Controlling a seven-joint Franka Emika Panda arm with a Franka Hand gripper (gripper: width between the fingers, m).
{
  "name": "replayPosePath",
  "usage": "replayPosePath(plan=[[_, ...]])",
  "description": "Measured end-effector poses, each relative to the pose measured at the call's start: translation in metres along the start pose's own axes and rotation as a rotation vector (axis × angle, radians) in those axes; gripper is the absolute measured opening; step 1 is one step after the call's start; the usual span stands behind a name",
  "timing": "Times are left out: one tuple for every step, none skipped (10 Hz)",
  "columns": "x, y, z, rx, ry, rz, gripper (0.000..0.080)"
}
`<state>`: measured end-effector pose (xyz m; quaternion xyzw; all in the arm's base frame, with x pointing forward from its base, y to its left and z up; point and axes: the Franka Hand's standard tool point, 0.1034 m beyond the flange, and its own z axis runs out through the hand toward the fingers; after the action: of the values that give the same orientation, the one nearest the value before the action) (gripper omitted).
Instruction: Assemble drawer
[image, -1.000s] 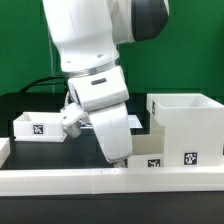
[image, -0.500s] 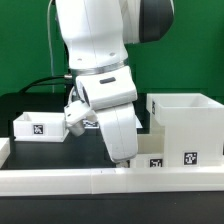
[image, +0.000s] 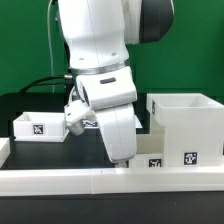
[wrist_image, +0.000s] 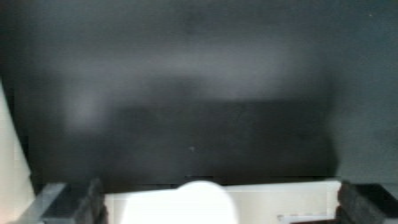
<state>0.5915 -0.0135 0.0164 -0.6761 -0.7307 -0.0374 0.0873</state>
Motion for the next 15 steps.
replayPosePath(plan=[[0.000, 0.002, -0.003, -0.006, -0.001, -0.039, 0.0649], [0.000, 0.003, -0.006, -0.012, -0.004, -0.060, 0.0649], [0.002, 0.004, -0.010, -0.017, -0.008, -0.049, 0.0649], [0.002, 0.006, -0.012, -0.041, -0.013, -0.030, 0.0649], [0.001, 0.005, -0.011, -0.039, -0.012, -0.028, 0.0649], [0.001, 0.005, -0.011, -0.039, -0.012, -0.027, 0.0649], [0.002, 0.005, -0.011, -0.039, -0.011, -0.025, 0.0649], [0.004, 0.006, -0.011, -0.038, -0.015, -0.005, 0.0649], [0.005, 0.006, -0.010, -0.036, -0.030, -0.002, 0.0649], [0.006, 0.006, -0.010, -0.034, -0.039, 0.003, 0.0649], [0.008, 0.006, -0.009, -0.033, -0.044, 0.006, 0.0649], [0.008, 0.006, -0.009, -0.036, -0.048, 0.014, 0.0649], [0.007, 0.006, -0.007, -0.036, -0.049, 0.015, 0.0649], [0.003, 0.004, -0.005, -0.032, -0.048, 0.010, 0.0649], [-0.003, 0.000, -0.001, -0.024, -0.047, 0.007, 0.0649]])
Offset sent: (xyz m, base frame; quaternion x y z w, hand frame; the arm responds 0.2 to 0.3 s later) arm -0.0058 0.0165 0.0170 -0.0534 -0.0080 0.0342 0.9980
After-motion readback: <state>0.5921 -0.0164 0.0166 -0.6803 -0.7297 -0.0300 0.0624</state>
